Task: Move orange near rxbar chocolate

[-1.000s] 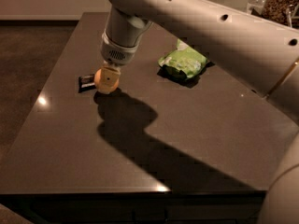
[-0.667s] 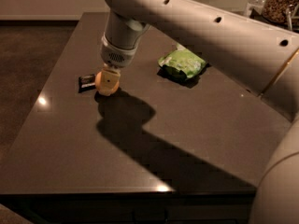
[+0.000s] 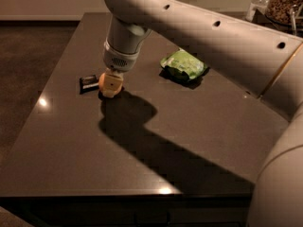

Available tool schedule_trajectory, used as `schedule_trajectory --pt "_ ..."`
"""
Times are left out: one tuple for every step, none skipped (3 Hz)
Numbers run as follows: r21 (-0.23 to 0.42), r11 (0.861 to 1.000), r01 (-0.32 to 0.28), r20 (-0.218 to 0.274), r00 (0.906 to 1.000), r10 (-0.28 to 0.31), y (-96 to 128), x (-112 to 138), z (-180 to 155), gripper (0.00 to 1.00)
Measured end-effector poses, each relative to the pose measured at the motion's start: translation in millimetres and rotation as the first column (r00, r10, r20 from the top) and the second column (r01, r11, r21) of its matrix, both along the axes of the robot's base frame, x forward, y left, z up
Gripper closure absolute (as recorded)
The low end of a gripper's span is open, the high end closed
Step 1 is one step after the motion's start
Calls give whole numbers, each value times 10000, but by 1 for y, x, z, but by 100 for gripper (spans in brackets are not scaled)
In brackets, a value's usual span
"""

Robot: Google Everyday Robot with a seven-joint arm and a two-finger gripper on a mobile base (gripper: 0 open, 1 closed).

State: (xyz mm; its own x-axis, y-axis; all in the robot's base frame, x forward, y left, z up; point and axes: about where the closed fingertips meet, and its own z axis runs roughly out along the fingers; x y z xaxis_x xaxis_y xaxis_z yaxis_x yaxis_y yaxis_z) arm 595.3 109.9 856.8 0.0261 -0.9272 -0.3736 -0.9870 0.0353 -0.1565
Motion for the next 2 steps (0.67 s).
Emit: schedule_trajectory --pt "-10 10000 -12 -14 10000 12 0 0 -1 0" --pt "-11 10000 -12 -14 10000 12 0 0 -1 0"
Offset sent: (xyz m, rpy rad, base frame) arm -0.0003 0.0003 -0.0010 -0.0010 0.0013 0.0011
